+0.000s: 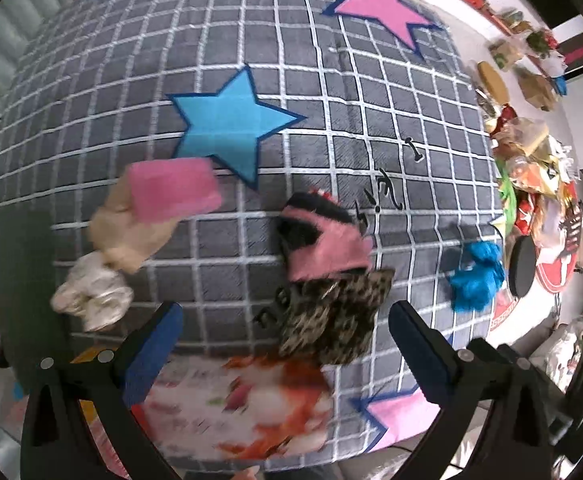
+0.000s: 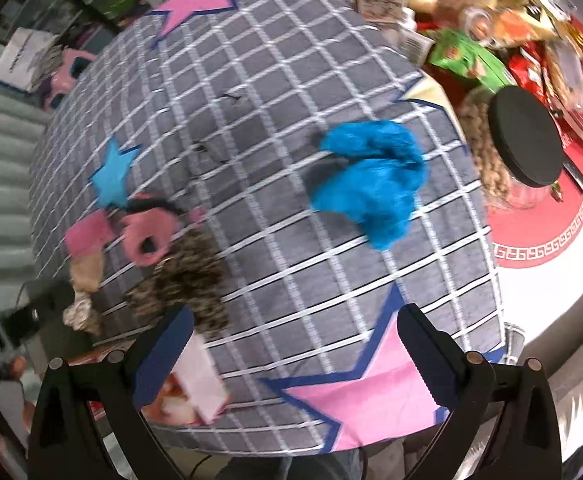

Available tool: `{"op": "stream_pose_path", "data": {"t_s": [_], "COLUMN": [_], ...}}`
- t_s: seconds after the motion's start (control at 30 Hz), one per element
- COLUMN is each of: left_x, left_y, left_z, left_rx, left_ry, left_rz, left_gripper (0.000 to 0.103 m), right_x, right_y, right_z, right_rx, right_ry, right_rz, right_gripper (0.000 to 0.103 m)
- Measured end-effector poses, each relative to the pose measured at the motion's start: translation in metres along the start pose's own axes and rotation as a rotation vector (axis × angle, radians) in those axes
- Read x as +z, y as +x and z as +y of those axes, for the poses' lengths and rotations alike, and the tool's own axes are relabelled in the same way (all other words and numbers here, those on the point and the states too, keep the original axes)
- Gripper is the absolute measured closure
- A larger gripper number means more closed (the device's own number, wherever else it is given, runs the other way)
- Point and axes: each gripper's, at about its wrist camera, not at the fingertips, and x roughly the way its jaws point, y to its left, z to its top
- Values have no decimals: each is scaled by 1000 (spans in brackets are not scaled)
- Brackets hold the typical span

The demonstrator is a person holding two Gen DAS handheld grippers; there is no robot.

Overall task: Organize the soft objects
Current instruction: 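Grasp the pink-and-black knitted sock with the left tool while the right tool grasps the blue crumpled plastic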

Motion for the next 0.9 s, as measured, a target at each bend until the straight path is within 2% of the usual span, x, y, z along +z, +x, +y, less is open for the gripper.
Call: {"op": "stream_pose_path", "data": {"t_s": [0.2,0.37,0.53,0.63,0.73,0.83,0.87,0.9], "left_x": [22,33,40,44,46,46,45,45], "left_y": [41,65,87,98,107,117,117,118], "left_z": [-27,-41,-45,-41,-40,-36,-34,-32], "left_rx": [52,99,168,184,218,206,180,167], "left_ry": [16,28,25,6,11,21,18,18], "left_rz": [49,70,83,107,122,159,161,164], "left_gripper": [0,0,0,1,6,20,24,28], "right_x": [23,44,64,71,74,74,73,72], "right_y": [17,30,49,64,76,82,83,82], "right_z": [-22,-25,-29,-30,-31,-30,-30,-29], "right_rx": [-46,-80,-101,-117,-117,-117,-119,-126], "right_ry": [4,-28,-52,-69,-84,-105,-113,-124], "right_rz": [8,-10,-5,18,47,61,62,60], "right_gripper": [0,0,0,0,0,1,8,11]}}
